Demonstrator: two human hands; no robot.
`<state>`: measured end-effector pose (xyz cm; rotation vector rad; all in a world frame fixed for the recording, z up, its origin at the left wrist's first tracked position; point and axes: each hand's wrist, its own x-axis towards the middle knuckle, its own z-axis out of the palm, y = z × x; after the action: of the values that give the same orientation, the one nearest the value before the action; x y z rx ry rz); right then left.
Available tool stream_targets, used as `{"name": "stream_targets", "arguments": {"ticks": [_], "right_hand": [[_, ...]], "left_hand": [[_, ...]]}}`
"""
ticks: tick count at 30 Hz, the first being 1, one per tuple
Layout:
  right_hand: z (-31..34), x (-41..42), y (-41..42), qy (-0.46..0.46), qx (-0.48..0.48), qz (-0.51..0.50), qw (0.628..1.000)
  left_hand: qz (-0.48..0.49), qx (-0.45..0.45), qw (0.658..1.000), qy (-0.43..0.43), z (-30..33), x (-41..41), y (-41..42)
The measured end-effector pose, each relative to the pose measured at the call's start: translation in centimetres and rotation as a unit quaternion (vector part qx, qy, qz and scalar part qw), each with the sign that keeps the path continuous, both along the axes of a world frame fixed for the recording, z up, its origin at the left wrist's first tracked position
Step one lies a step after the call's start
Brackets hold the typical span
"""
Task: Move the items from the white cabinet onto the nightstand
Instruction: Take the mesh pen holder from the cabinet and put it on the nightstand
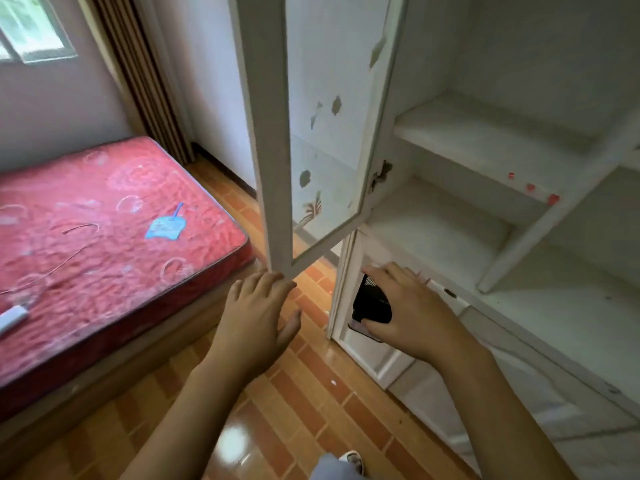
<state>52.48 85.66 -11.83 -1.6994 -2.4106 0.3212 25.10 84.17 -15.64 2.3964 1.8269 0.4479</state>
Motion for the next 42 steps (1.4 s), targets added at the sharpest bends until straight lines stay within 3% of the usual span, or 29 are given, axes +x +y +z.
{"name": "stream_targets", "arguments": {"ticks": [10, 17, 23, 32, 37, 42], "right_hand": [[1.0, -16.5, -9.5, 0.005, 0.023, 0.129, 0.991], [1.9, -30.6, -14.7, 0.019, 0.027, 0.276, 0.961], [3.0, -42.2, -19.1, 0.016, 0.03, 0.419, 0.907], [2.5, -58.7, -26.6, 0.002, 0.023, 0.6, 0.799], [1.5, -67.4, -29.5, 0.012, 0.007, 0.668, 0.744], [0.5, -75.4, -30.4, 0.02, -0.002, 0.708, 0.706]], "left_hand": [[0.147, 0.007, 0.989, 0.0, -0.4, -15.5, -16.4], [0.31, 0.019, 0.951, -0.011, 0.5, -25.9, -29.2], [0.447, 0.048, 0.893, -0.022, 0.7, -32.1, -39.7], [0.627, 0.055, 0.777, -0.024, 0.4, -38.2, -54.0], [0.696, 0.037, 0.717, -0.005, 0.3, -41.8, -58.9], [0.732, 0.021, 0.681, -0.001, -0.1, -47.1, -60.6]]}}
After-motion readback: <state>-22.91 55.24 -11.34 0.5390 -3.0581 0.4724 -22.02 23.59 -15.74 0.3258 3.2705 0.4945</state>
